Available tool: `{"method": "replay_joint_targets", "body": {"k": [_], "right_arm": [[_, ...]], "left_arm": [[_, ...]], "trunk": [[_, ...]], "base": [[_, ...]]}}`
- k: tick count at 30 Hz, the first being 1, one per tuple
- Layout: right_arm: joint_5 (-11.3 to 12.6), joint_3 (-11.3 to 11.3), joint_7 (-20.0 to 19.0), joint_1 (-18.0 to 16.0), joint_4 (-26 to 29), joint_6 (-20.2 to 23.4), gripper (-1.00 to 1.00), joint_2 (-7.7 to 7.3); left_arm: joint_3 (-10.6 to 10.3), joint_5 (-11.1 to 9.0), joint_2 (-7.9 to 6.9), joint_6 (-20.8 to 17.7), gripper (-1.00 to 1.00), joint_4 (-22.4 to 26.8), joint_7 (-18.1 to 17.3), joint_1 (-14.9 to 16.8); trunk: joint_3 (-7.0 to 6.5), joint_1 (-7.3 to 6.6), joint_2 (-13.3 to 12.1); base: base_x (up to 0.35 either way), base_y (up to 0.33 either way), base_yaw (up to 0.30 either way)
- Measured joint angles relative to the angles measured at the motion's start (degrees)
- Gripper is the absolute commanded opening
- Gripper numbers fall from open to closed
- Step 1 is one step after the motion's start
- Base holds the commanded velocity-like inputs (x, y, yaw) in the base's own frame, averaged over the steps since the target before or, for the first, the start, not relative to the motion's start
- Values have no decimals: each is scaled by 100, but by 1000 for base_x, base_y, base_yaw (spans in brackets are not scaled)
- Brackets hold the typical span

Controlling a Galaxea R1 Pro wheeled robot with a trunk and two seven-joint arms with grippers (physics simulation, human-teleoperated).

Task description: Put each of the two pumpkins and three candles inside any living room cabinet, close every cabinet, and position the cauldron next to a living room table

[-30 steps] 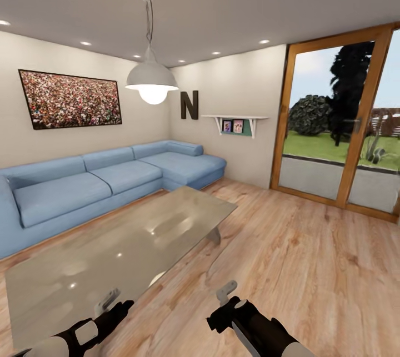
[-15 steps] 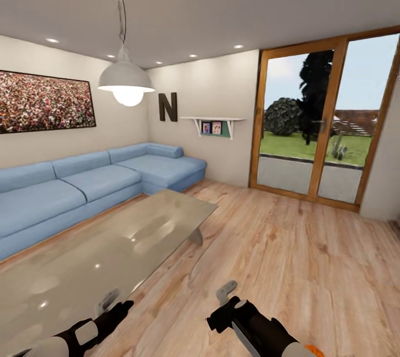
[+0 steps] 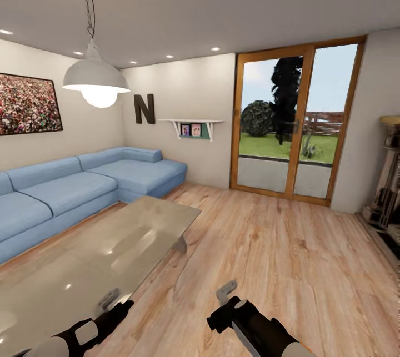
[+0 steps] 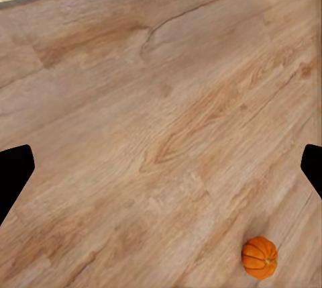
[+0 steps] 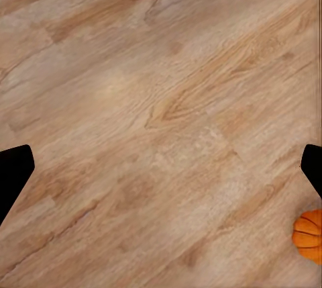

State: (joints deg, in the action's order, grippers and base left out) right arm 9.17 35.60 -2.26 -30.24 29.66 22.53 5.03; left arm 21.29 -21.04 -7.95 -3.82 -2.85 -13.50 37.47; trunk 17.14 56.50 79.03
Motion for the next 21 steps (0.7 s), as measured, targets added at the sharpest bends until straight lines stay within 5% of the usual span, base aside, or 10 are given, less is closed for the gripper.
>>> {"method": "replay_joint_targets", "body": {"k": [7, 21], "right_arm": [[1, -3, 0, 0, -2, 1, 100, 0], [2, -3, 1, 0, -2, 1, 100, 1]], "left_arm": [[9, 3, 0, -1, 100, 0, 0, 1], [12, 2, 0, -2, 100, 1, -1, -1]], "trunk": [[-30, 2, 0], [-90, 3, 0]], "base": [[204, 156, -266], [10, 8, -266]]}}
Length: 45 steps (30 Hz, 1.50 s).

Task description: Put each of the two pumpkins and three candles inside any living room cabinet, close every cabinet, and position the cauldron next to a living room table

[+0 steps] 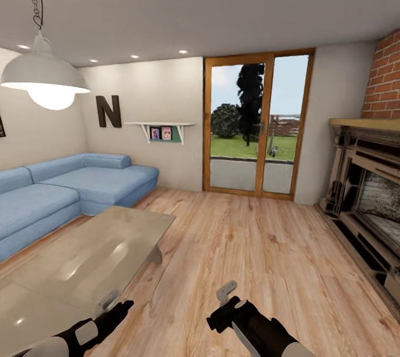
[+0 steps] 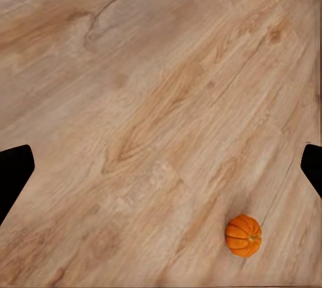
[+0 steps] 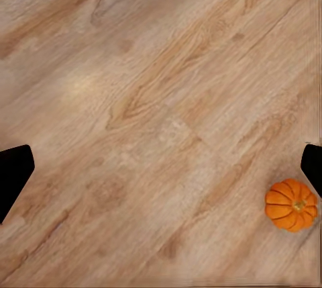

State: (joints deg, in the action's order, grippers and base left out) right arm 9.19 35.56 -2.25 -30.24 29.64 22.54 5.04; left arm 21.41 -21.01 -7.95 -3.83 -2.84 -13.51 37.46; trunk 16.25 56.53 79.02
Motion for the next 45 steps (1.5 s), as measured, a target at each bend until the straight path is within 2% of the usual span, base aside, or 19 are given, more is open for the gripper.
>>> {"method": "replay_joint_targets", "body": {"k": [12, 27, 33, 36, 37, 45], "right_arm": [[0, -12, 0, 0, -4, 13, 100, 0], [25, -101, 21, -1, -10, 192, 100, -16], [34, -377, 33, -1, -12, 193, 100, -17], [34, -617, 28, -1, -14, 193, 100, -17], [29, -787, 26, -1, -13, 192, 100, -18], [34, -869, 23, -1, -10, 159, 100, -18]], "left_arm": [[0, 0, 0, 0, 100, 0, 0, 1], [0, 0, 0, 0, 100, 0, -1, -1], [0, 0, 0, 0, 100, 0, -1, 0], [0, 0, 0, 0, 100, 0, 2, 0], [-1, 1, 0, 2, 100, 0, 3, 0], [-3, -1, 0, 10, 100, 8, 1, 2]], "trunk": [[-23, 0, 0], [97, 0, 0], [147, 0, 0], [172, -1, 0], [179, -2, 0], [242, -3, 0]], "base": [[0, 0, -270], [0, 0, -164], [4, 1, -161], [113, 51, -175], [207, 93, -188], [271, 144, -194]]}}
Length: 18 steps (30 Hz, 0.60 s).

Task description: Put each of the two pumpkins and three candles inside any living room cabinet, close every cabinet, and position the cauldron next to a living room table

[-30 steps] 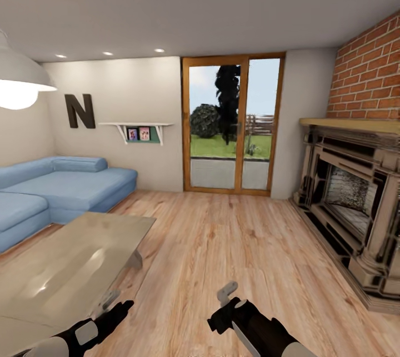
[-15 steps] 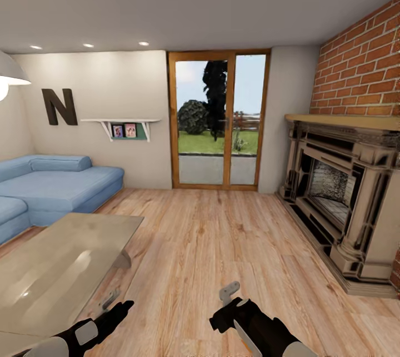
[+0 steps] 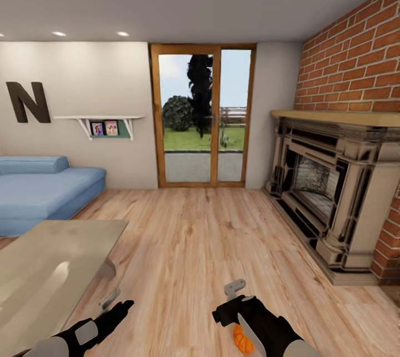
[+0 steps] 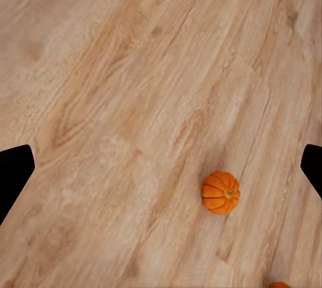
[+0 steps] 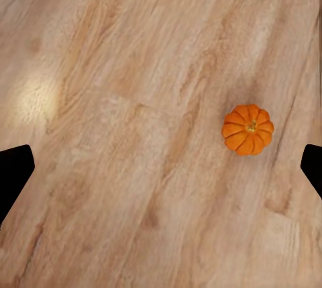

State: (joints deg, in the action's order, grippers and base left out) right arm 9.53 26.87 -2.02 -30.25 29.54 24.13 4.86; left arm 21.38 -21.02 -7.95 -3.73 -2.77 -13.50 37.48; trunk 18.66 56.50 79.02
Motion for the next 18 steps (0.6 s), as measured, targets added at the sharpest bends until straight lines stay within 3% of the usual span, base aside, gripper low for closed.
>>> {"method": "replay_joint_targets", "body": {"k": [9, 18], "right_arm": [[2, 1, 1, 0, -4, -8, 100, 3], [9, -16, 18, 0, 0, 20, 100, -7]], "left_arm": [[0, 0, 0, 0, 100, 1, 0, -2], [2, 1, 0, -1, 100, -3, 0, -2]], "trunk": [[24, 0, 0], [27, 0, 0]], "base": [[297, 193, -88], [300, 119, -275]]}}
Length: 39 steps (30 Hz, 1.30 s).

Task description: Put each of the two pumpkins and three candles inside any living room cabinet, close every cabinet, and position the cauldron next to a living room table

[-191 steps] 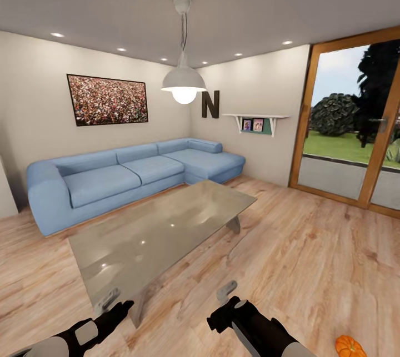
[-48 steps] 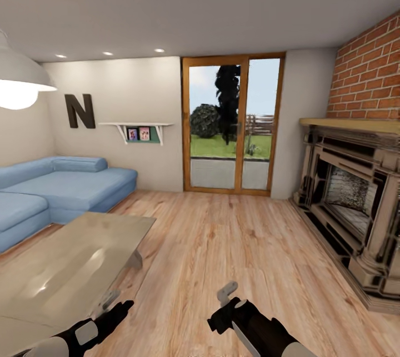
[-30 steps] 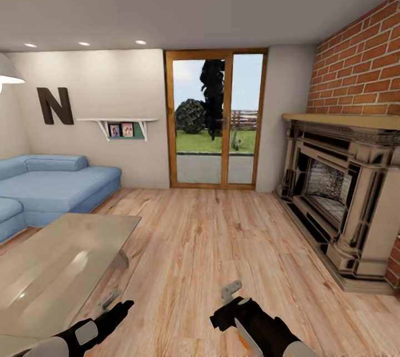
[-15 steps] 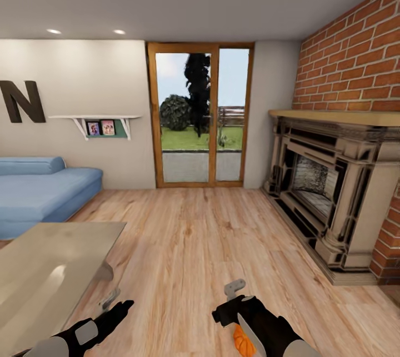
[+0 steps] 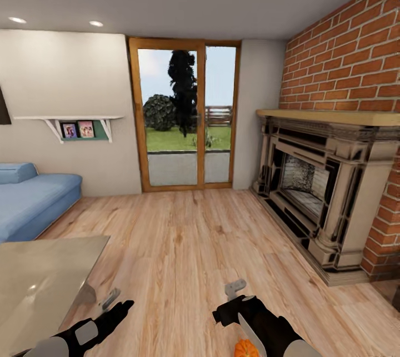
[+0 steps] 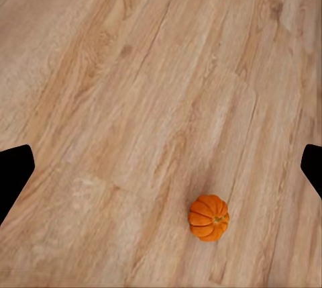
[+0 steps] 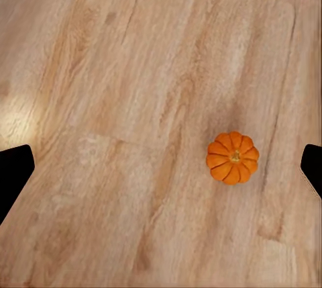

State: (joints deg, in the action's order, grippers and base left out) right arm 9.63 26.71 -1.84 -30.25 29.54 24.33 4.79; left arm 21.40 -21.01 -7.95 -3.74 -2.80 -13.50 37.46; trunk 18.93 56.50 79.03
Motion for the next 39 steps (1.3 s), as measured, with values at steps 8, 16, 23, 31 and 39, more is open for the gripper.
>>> {"method": "replay_joint_targets", "body": {"k": [8, 16, 23, 31, 39], "right_arm": [[0, -1, 2, 0, 1, 6, 100, -8], [0, -4, 2, 0, 0, 6, 100, -3], [0, -8, 5, -1, -2, 5, 100, 0], [1, -7, 10, -1, -3, 4, 100, 1], [7, -5, 6, -2, 1, 14, 100, 1]], "left_arm": [[1, 0, 0, 0, 100, -4, 0, 0], [1, 0, 0, 0, 100, -5, 0, 0], [1, 0, -1, 0, 100, -4, -1, 2], [2, 0, -1, -1, 100, -4, 1, -1], [2, 2, -1, -2, 100, 10, -5, 0]], "trunk": [[15, 3, -1], [35, 5, -1], [68, 6, -1], [136, 3, -1], [207, 3, -1]], "base": [[79, 9, -297], [-92, 0, -296], [-258, 0, -244], [-57, 0, -102], [-2, 0, -15]]}}
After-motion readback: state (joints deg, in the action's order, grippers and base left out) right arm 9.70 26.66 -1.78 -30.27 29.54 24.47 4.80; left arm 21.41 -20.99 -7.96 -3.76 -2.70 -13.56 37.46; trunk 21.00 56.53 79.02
